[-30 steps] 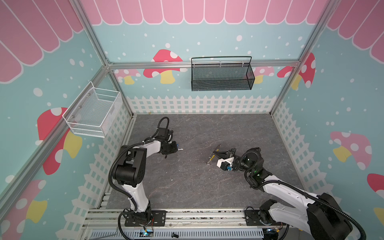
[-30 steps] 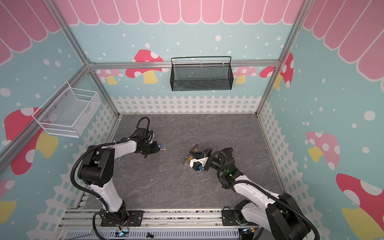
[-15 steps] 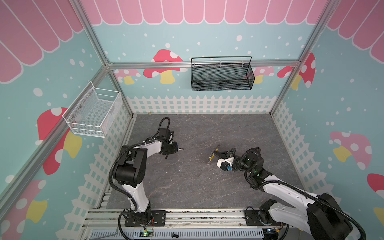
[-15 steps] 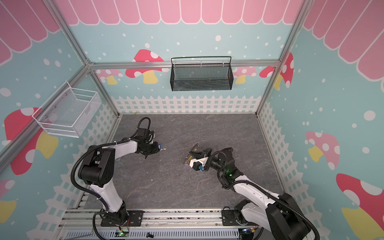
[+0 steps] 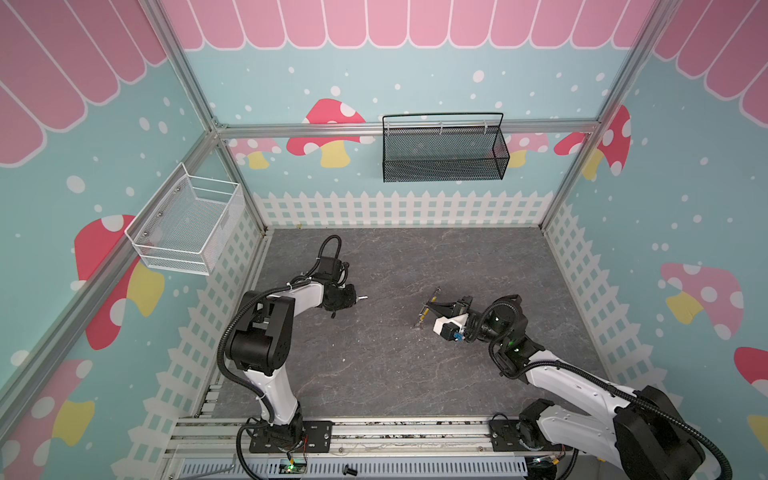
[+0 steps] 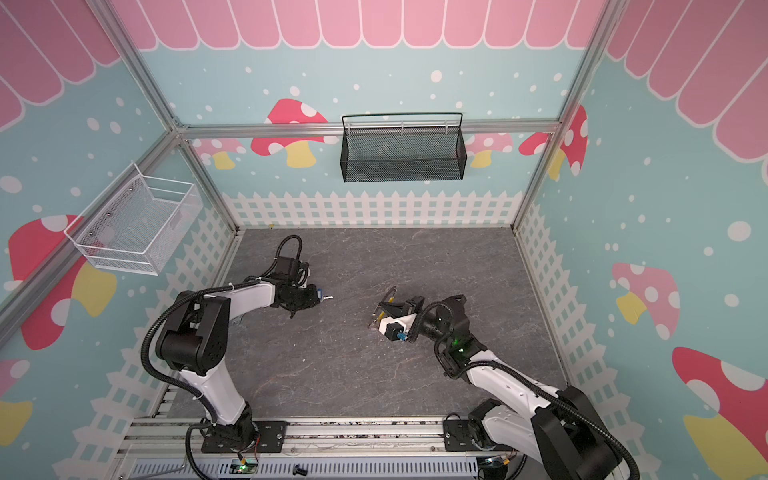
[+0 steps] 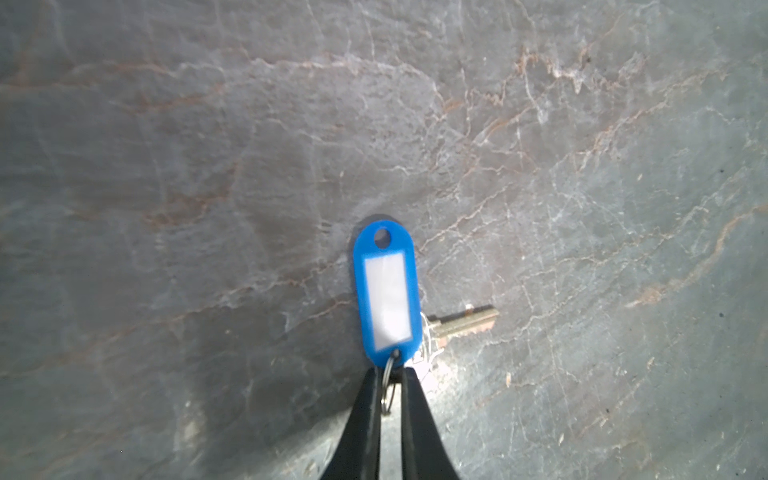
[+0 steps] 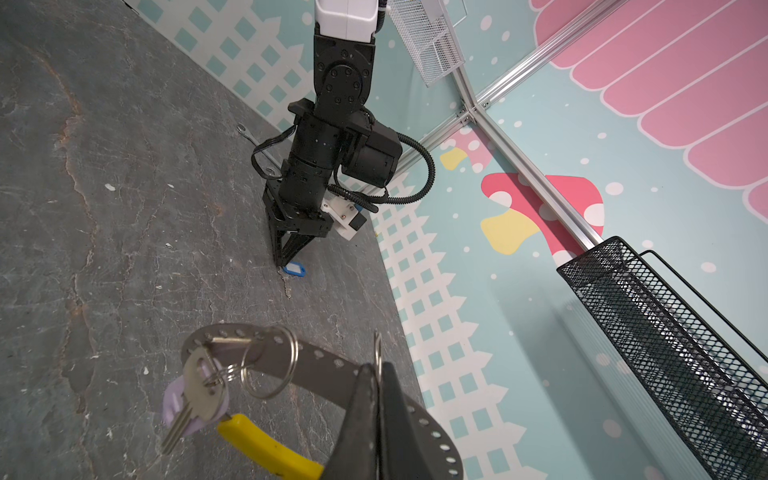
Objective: Put the keys on the keyring
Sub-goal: 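Lift the blue-tagged key and carry it toward the plate in the right gripper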
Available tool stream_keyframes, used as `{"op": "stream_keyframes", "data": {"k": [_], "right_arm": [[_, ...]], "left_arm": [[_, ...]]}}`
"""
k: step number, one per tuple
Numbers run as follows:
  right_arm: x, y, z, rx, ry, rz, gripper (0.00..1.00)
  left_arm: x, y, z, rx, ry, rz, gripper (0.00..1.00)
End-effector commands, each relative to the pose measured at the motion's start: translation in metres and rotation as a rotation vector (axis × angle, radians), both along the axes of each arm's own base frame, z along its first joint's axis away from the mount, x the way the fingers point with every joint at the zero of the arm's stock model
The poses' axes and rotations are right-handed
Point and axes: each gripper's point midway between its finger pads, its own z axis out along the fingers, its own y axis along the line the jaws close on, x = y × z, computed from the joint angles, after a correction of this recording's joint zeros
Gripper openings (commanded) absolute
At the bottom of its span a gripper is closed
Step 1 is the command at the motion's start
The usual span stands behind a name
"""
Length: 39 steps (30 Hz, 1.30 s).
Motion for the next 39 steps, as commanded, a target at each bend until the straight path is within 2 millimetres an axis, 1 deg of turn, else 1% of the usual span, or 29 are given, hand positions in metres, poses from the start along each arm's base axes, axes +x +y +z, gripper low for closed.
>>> {"op": "stream_keyframes", "data": {"k": [1,3,5,8,16,18,21,25,29,31,32,35,39], "right_arm": [[-0.001,0.002,0.011,0.007,-0.041,0.006,0.00],[0.000,0.002,0.011,0.006,-0.040,0.004,0.00],[0.000,0.002,0.011,0.008,-0.039,0.004,0.00],[0.000,0.002,0.011,0.007,-0.037,0.004,0.00],[0.001,0.002,0.012,0.012,-0.034,0.001,0.00],[0.001,0.001,0.012,0.014,-0.033,-0.003,0.00],[0.002,0.000,0.015,0.023,-0.028,-0.014,0.00],[0.007,0.000,0.022,0.048,-0.005,-0.028,0.00],[0.005,0.006,0.024,0.048,0.042,0.023,0.00],[0.003,0.010,0.026,0.055,0.061,0.053,0.00],[0.002,0.011,0.028,0.058,0.070,0.064,0.00],[0.000,0.015,0.031,0.048,0.090,0.100,0.00],[0.001,0.017,0.037,0.032,0.100,0.129,0.00]], "left_arm": [[-0.013,0.001,-0.003,0.021,0.026,-0.009,0.10],[-0.012,0.001,-0.002,0.022,0.021,-0.014,0.08],[-0.012,0.000,0.001,0.021,0.011,-0.024,0.03],[-0.012,0.000,0.006,0.033,-0.008,-0.039,0.00],[-0.006,-0.001,0.014,0.045,-0.034,-0.052,0.00],[-0.005,-0.004,0.019,0.043,-0.053,-0.075,0.00],[-0.005,-0.016,0.036,0.037,-0.119,-0.154,0.00],[-0.014,-0.049,0.074,0.026,-0.265,-0.379,0.00],[-0.037,-0.078,0.114,-0.013,-0.423,-0.608,0.00],[-0.053,-0.090,0.133,-0.041,-0.514,-0.721,0.00],[-0.060,-0.094,0.138,-0.048,-0.551,-0.764,0.00],[-0.078,-0.101,0.161,-0.045,-0.693,-0.862,0.00],[-0.099,-0.108,0.196,-0.021,-0.919,-0.980,0.00]]}}
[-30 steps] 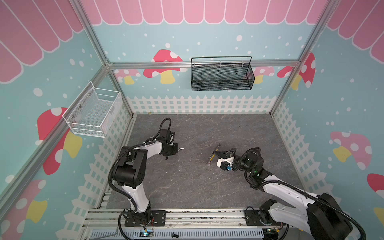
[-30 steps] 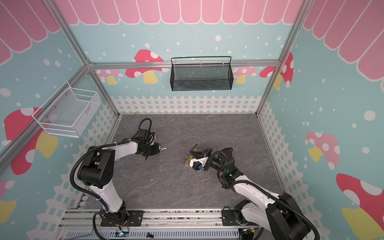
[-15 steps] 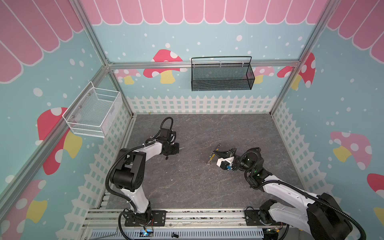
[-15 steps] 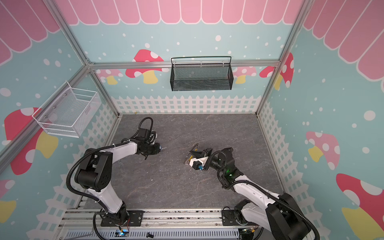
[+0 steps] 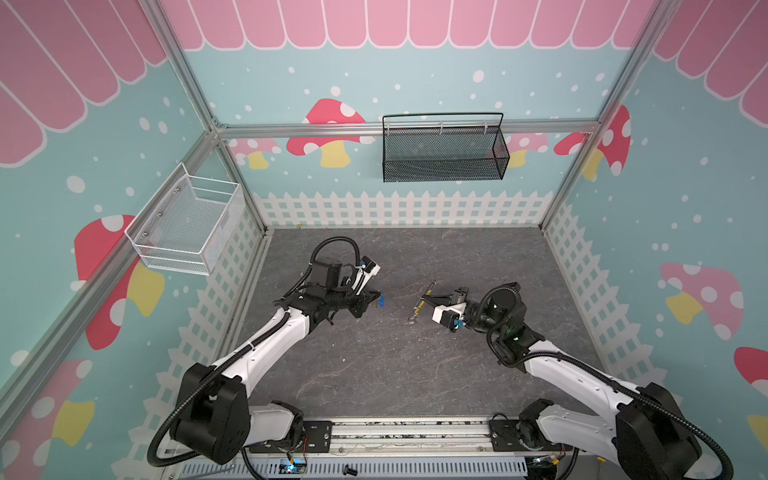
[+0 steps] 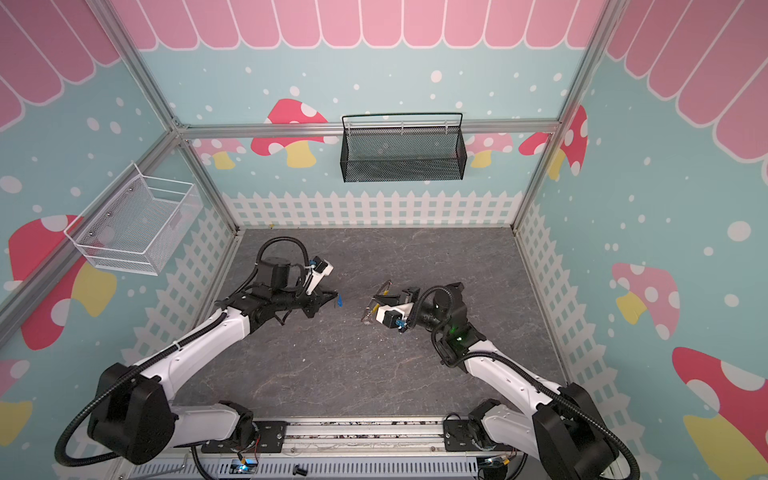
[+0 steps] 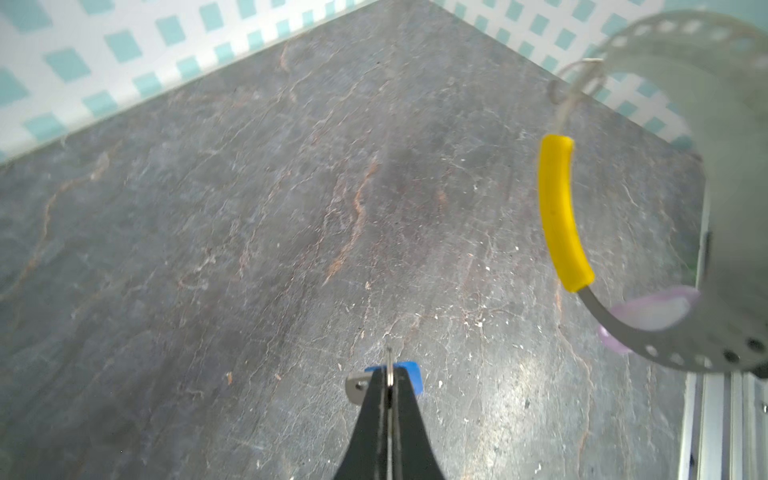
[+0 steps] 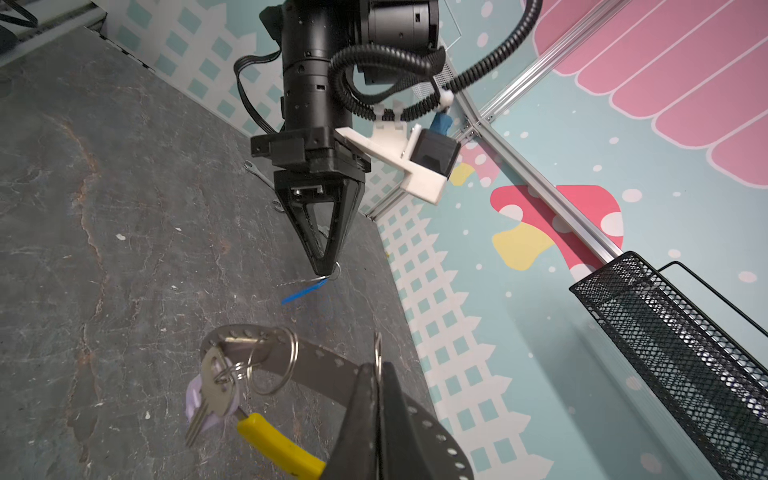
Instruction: Put the keys on the keyring
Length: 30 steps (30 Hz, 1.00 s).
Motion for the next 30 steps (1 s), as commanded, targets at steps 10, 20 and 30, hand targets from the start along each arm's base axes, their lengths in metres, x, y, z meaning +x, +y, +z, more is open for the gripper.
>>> {"op": "stream_keyframes", "data": {"k": [10,20,30], "right_arm": [[-0.015,0.013,0.010,-0.019,0.000,0.168,0.00],[-0.018,0.011,0.016,-0.031,-0.091,0.166,0.00],[-0.007,0.001,0.029,-0.051,-0.256,0.029,0.00]], "left_arm": [[-0.050,-0.039,0.086,-0.048,-0.362,-0.354,0.00],[-0.077,-0.060,0.105,0.017,-0.327,-0.482,0.00],[-0.083,-0.077,0.098,0.059,-0.237,-0.505,0.00]]}}
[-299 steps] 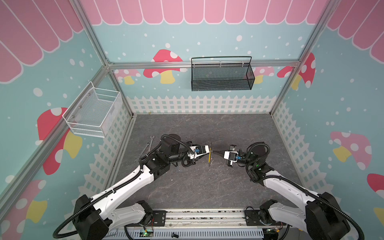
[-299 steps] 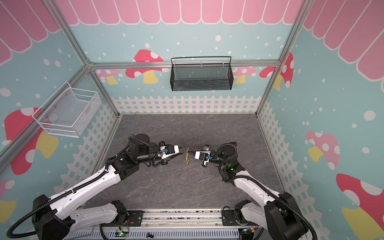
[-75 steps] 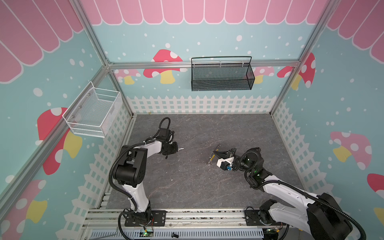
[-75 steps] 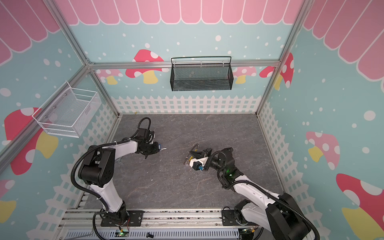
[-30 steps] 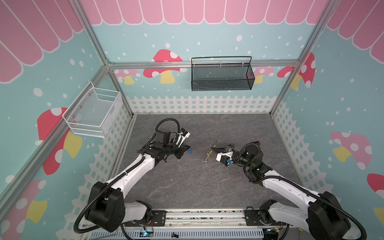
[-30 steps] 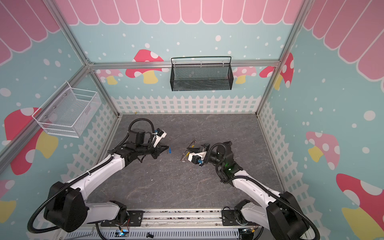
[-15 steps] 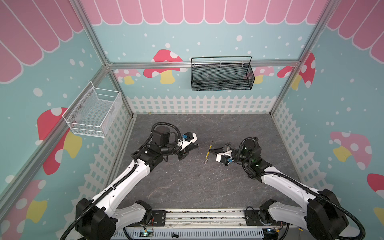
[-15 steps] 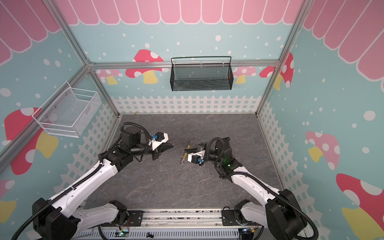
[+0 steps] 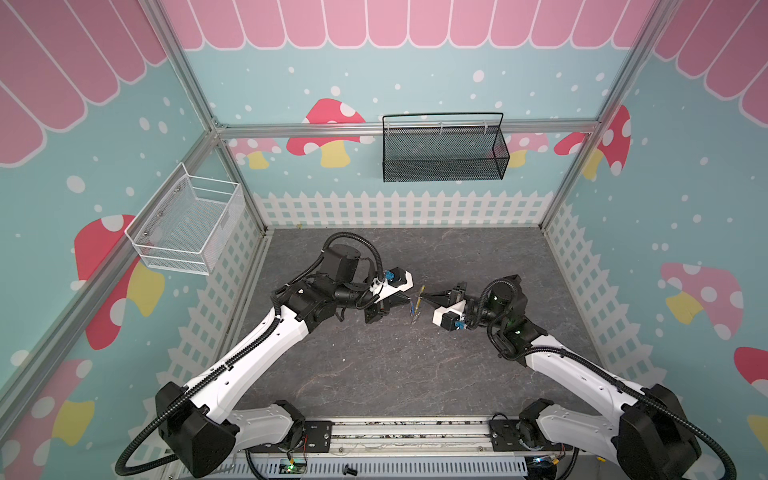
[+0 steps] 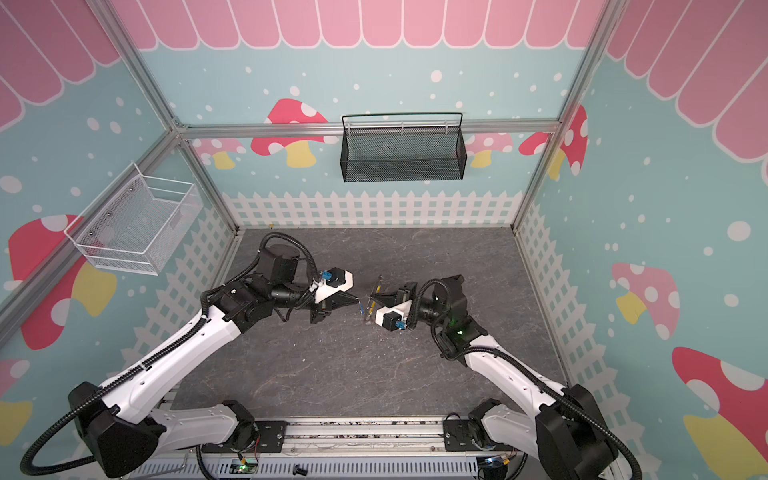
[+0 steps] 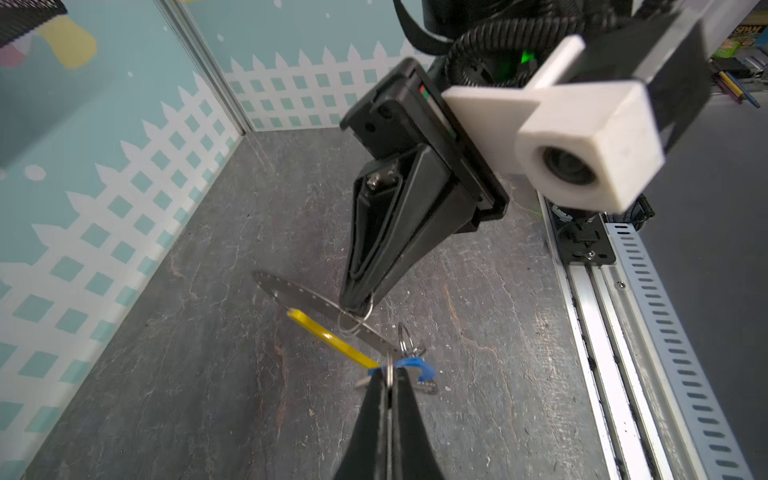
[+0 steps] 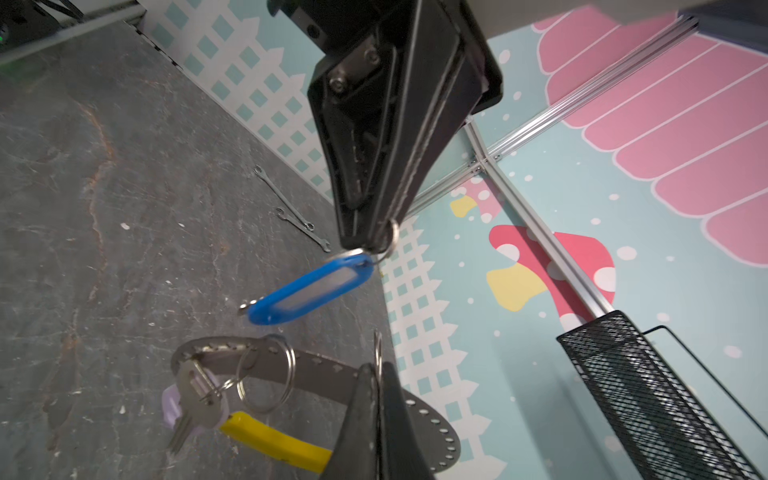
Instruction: Put the keys on the keyring
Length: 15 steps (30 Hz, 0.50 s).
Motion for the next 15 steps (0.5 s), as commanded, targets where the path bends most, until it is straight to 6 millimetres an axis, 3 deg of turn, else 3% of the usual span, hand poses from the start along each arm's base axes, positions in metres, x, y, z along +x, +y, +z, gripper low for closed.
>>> {"op": "stream_keyframes", "data": {"k": [1,15], "right_arm": [[-0.001,-0.003,0.011,0.000,-0.123,-0.030,0.00],[-0.008,-0.004,0.010,-0.015,-0.186,-0.037,0.00]], "left_arm": [[-0.004,-0.004,-0.001,0.033,0.014,-0.009,0.00],[0.013,-0.018,-0.005,0.086,0.029,0.065,0.00]]}}
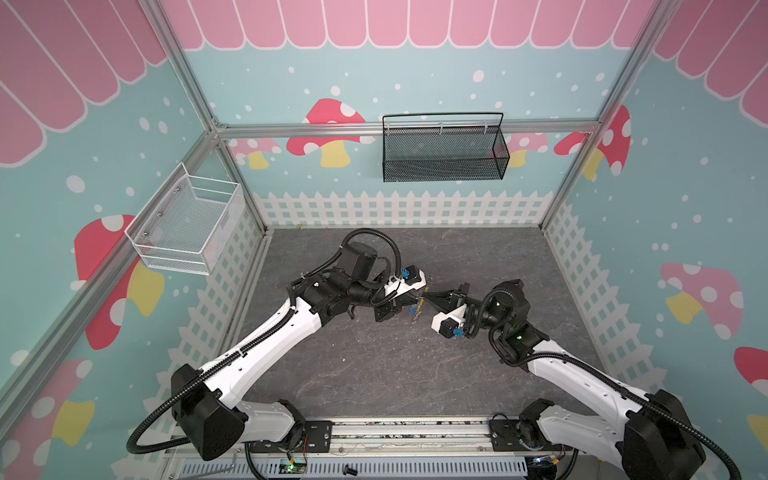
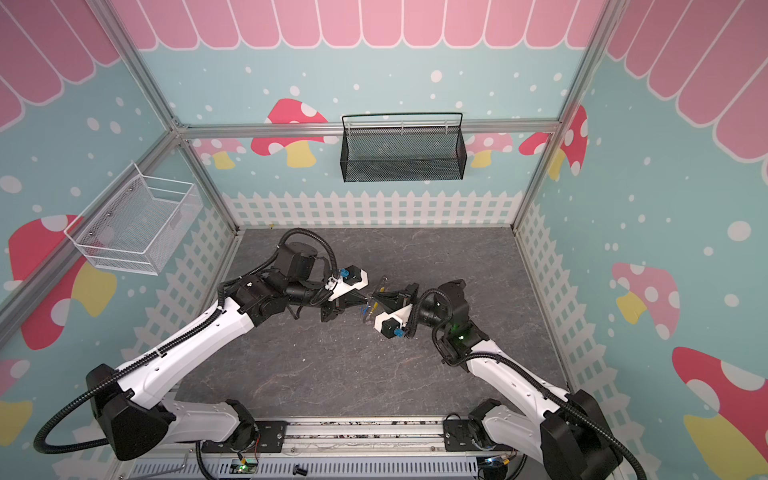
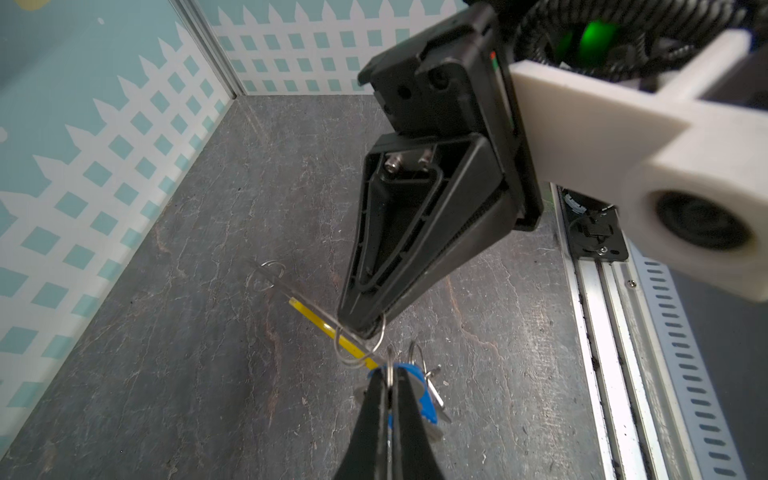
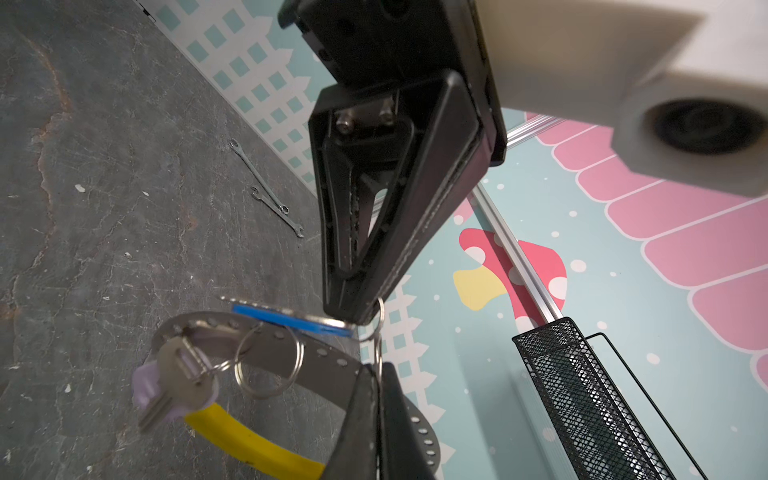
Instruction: Put the keys on the keyring
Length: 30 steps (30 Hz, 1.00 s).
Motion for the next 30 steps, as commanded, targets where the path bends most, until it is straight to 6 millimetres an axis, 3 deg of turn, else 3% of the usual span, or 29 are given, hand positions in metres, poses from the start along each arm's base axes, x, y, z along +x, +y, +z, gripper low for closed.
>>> {"op": "stream_keyframes", "data": {"k": [1,21,30], "right_arm": [[-0.007,0.000,0.011,0.012,-0.072,0.011,0.00],[-0.004,-0.003,0.006,-0.013,-0.131,-0.033,0.00],[-0.003,-0.003,0.005,-0.017,-0.143,-0.044,0.00]], "left_arm": [[0.003,-0.001,0.006,0.014,-0.011,0.019,0.00],[0.002,-0.007,0.010,0.036,-0.050,0.039,0.00],[0.013,-0.007,0.006,0.061,-0.049,0.093,0.00]]}}
